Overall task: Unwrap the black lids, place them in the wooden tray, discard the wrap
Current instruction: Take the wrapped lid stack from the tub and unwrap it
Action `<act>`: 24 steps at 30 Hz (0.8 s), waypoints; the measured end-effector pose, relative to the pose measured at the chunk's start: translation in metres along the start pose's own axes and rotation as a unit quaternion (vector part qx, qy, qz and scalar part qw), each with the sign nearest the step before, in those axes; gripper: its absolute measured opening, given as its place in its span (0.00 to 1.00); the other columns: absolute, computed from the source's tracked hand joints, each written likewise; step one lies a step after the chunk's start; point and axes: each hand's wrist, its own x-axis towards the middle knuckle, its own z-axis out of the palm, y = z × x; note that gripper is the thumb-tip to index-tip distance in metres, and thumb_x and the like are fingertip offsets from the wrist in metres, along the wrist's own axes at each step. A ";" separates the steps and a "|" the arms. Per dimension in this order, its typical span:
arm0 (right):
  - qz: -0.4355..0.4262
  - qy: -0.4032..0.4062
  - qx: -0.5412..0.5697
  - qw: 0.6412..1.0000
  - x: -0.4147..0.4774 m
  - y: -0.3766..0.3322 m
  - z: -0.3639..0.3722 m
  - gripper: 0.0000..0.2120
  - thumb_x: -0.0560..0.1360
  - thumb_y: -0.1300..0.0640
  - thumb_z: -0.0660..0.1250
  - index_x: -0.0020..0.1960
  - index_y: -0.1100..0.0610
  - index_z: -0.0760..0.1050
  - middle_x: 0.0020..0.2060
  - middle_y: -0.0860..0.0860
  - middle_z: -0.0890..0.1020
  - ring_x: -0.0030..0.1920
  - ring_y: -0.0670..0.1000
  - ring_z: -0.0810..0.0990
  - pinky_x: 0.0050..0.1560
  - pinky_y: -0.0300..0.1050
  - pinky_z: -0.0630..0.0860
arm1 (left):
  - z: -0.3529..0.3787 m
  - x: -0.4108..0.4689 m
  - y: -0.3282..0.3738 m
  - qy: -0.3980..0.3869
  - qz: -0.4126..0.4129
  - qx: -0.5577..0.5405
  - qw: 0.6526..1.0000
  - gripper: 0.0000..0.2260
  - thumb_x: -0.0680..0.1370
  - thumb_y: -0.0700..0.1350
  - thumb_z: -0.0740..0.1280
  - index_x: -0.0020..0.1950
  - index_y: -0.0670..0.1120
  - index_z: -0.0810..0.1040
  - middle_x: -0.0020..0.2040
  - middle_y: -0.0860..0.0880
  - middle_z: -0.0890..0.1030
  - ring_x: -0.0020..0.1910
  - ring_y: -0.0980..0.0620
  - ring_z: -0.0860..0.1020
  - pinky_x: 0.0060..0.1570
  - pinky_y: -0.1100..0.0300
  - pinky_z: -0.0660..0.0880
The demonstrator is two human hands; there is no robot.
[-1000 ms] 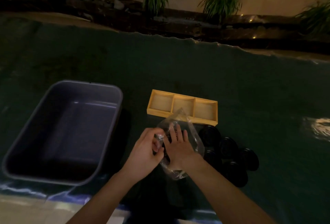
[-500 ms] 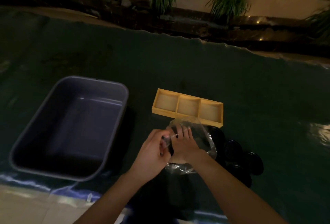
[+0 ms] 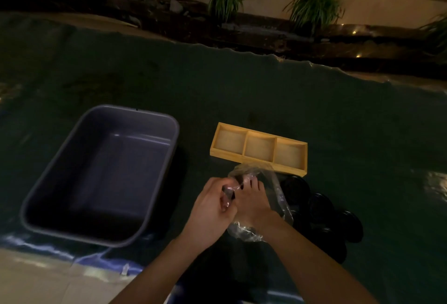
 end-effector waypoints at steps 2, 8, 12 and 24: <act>0.019 0.007 0.035 0.999 -0.003 0.002 -0.003 0.49 0.66 0.29 0.68 0.79 0.49 0.56 0.74 0.60 0.61 0.73 0.65 0.62 0.74 0.62 0.60 | 0.000 0.002 0.000 0.017 -0.004 0.013 1.000 0.18 0.77 0.40 0.72 0.65 0.52 0.76 0.57 0.57 0.74 0.47 0.62 0.78 0.48 0.69 0.77; 0.032 0.045 0.186 0.981 -0.027 0.007 -0.041 0.54 0.58 0.26 0.67 0.78 0.45 0.54 0.74 0.54 0.58 0.77 0.61 0.56 0.78 0.61 0.56 | -0.006 0.020 -0.004 0.026 -0.004 0.055 0.998 0.19 0.77 0.37 0.70 0.68 0.47 0.77 0.58 0.56 0.72 0.48 0.61 0.78 0.49 0.73 0.72; 0.029 0.062 0.312 0.947 -0.050 0.010 -0.069 0.54 0.58 0.32 0.72 0.79 0.43 0.52 0.73 0.49 0.55 0.77 0.56 0.55 0.78 0.54 0.59 | -0.015 0.029 -0.008 0.007 0.005 0.073 0.997 0.16 0.78 0.37 0.68 0.65 0.47 0.79 0.55 0.53 0.74 0.47 0.61 0.77 0.46 0.75 0.70; -0.004 0.037 0.659 0.751 -0.108 0.008 -0.121 0.44 0.56 0.44 0.80 0.70 0.38 0.71 0.57 0.31 0.79 0.61 0.39 0.78 0.62 0.41 0.76 | -0.031 0.046 0.000 0.011 -0.016 -0.012 1.000 0.14 0.86 0.46 0.58 0.49 0.63 0.78 0.52 0.57 0.78 0.50 0.71 0.76 0.47 0.80 0.68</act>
